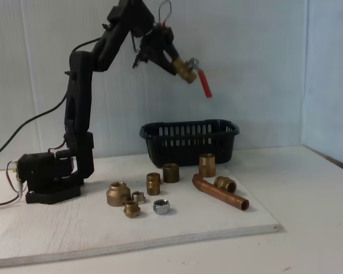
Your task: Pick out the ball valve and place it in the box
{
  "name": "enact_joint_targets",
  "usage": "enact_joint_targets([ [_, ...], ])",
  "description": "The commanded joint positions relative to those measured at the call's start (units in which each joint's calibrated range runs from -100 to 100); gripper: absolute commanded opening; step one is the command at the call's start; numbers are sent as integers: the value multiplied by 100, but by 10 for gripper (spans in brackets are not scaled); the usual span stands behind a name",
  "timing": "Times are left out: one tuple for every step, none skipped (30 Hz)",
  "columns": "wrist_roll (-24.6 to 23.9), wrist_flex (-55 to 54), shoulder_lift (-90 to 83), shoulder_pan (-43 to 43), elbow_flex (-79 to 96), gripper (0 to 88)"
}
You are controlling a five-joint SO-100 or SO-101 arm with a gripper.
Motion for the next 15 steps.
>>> enact_joint_targets([
  [222,-9,-109,-29,317,6],
  [233,-26,-109,-29,444,6],
  [233,-69,-109,-21,570,6],
  [248,-104,-109,-7,705,6],
  [248,-129,-109,23,859,6],
  [253,-129,-109,30,994,6],
  [253,-129,-109,30,1121,6],
  [253,-129,-109,30,1265,6],
  [253,-129,-109,23,1418,6],
  [259,-129,-109,8,1572,6],
  [259,-129,-109,-14,1716,6],
  [259,-129,-109,-21,1852,6],
  [259,-138,-109,-29,1969,6],
  [259,-190,-109,-29,2095,6],
  [259,-293,-109,-29,2240,6],
])
